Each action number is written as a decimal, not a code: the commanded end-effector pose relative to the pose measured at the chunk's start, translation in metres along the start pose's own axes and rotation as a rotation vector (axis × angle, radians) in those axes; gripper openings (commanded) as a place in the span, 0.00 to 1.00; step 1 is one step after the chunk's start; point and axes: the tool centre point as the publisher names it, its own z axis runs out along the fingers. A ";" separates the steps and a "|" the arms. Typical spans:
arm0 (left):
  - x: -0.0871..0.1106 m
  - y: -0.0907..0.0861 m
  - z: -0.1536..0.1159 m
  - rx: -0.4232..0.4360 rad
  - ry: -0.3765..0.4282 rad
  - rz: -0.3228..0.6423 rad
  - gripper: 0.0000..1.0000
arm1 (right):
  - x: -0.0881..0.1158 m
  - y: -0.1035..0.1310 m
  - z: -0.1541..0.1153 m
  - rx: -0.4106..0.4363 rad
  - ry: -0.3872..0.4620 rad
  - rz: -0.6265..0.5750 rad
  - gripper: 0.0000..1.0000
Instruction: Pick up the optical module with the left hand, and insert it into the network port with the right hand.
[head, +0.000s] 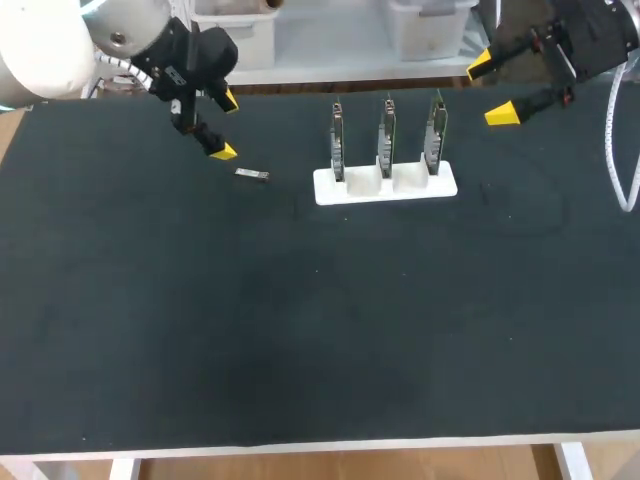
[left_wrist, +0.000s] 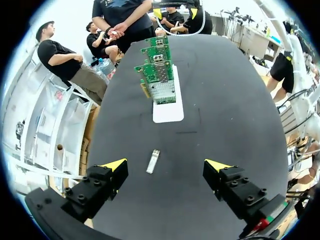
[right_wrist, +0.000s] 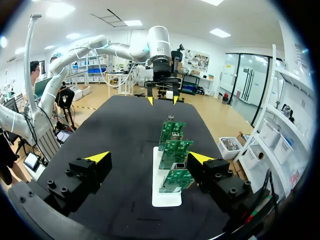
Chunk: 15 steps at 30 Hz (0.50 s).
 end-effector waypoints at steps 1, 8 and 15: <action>0.005 0.009 0.004 0.005 0.015 0.003 1.00 | 0.000 -0.001 0.000 -0.001 0.000 0.000 1.00; 0.013 0.020 0.019 0.011 0.003 0.037 1.00 | 0.000 -0.001 0.000 -0.001 0.000 0.000 1.00; 0.016 0.020 0.036 0.052 -0.013 0.047 1.00 | 0.000 -0.001 0.000 -0.001 0.000 0.000 1.00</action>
